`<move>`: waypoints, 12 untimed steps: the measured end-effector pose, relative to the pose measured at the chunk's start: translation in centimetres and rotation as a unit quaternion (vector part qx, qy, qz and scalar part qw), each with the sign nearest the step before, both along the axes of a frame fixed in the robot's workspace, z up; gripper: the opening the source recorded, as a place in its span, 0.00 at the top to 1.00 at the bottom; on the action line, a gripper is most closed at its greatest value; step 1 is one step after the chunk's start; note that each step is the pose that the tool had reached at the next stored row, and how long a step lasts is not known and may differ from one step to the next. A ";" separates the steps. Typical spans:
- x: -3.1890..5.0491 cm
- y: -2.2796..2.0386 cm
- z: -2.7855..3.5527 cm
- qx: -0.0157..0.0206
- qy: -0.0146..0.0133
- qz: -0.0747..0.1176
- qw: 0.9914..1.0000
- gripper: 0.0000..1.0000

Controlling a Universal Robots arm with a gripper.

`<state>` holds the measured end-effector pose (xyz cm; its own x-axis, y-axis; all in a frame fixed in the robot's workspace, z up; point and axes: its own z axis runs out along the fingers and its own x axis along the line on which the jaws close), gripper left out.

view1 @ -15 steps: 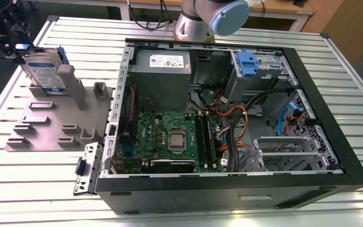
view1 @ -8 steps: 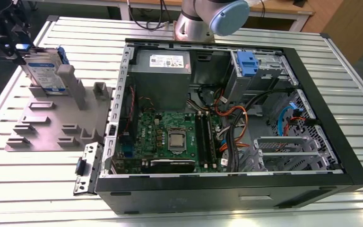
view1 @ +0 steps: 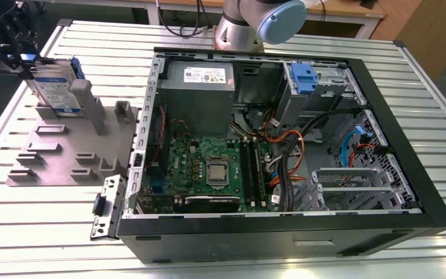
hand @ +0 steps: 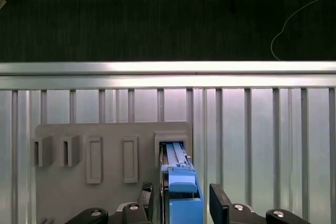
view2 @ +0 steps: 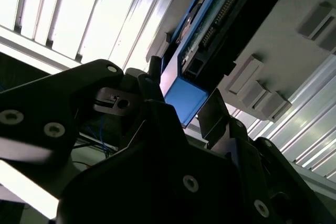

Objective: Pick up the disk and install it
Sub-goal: 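Pick up the disk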

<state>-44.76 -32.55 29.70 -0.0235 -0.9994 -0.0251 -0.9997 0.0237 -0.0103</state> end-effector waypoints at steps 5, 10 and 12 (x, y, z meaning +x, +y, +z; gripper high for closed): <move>-0.02 0.00 -0.28 -0.001 0.000 0.000 1.000 0.46; -0.02 0.00 -0.70 -0.001 0.000 0.000 1.000 0.46; -0.04 0.00 -0.84 -0.001 0.000 0.000 1.000 0.46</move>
<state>-44.80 -32.55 28.86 -0.0235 -0.9995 -0.0229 -0.9997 0.0237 -0.0100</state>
